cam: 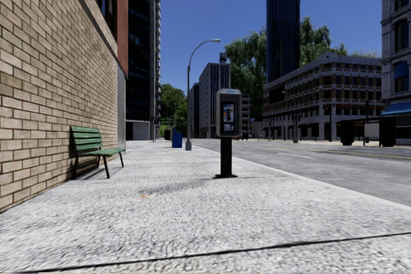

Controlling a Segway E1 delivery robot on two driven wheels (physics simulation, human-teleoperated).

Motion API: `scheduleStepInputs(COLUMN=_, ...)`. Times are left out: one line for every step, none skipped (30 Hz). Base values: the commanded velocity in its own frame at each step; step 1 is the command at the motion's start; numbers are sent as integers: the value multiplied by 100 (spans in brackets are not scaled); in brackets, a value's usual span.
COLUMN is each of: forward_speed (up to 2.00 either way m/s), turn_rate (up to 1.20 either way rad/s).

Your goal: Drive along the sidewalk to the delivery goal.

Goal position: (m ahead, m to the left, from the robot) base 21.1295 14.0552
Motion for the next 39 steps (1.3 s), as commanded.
scheduleStepInputs(forward_speed=150, turn_rate=115)
scheduleStepInputs(forward_speed=150, turn_rate=101)
scheduleStepInputs(forward_speed=150, turn_rate=75)
scheduleStepInputs(forward_speed=150, turn_rate=49)
scheduleStepInputs(forward_speed=150, turn_rate=30)
scheduleStepInputs(forward_speed=150, turn_rate=18)
scheduleStepInputs(forward_speed=150, turn_rate=11)
scheduleStepInputs(forward_speed=150, turn_rate=9)
scheduleStepInputs(forward_speed=150, turn_rate=9)
scheduleStepInputs(forward_speed=150, turn_rate=9)
scheduleStepInputs(forward_speed=150, turn_rate=9)
scheduleStepInputs(forward_speed=150, turn_rate=7)
scheduleStepInputs(forward_speed=150, turn_rate=7)
scheduleStepInputs(forward_speed=150, turn_rate=4)
scheduleStepInputs(forward_speed=150, turn_rate=1)
scheduleStepInputs(forward_speed=150, turn_rate=0)
scheduleStepInputs(forward_speed=150, turn_rate=0)
scheduleStepInputs(forward_speed=150, turn_rate=0)
scheduleStepInputs(forward_speed=150, turn_rate=0)
scheduleStepInputs(forward_speed=150, turn_rate=0)
scheduleStepInputs(forward_speed=150, turn_rate=5)
scheduleStepInputs(forward_speed=150, turn_rate=78)
scheduleStepInputs(forward_speed=150, turn_rate=102)
scheduleStepInputs(forward_speed=150, turn_rate=107)
scheduleStepInputs(forward_speed=150, turn_rate=107)
scheduleStepInputs(forward_speed=150, turn_rate=58)
scheduleStepInputs(forward_speed=150, turn_rate=9)
scheduleStepInputs(forward_speed=150, turn_rate=0)
scheduleStepInputs(forward_speed=150, turn_rate=0)
scheduleStepInputs(forward_speed=150, turn_rate=0)
scheduleStepInputs(forward_speed=150, turn_rate=0)
scheduleStepInputs(forward_speed=150, turn_rate=0)
scheduleStepInputs(forward_speed=150, turn_rate=0)
scheduleStepInputs(forward_speed=150, turn_rate=0)
scheduleStepInputs(forward_speed=149, turn_rate=0)
scheduleStepInputs(forward_speed=149, turn_rate=0)
scheduleStepInputs(forward_speed=148, turn_rate=0)
scheduleStepInputs(forward_speed=147, turn_rate=0)
scheduleStepInputs(forward_speed=146, turn_rate=0)
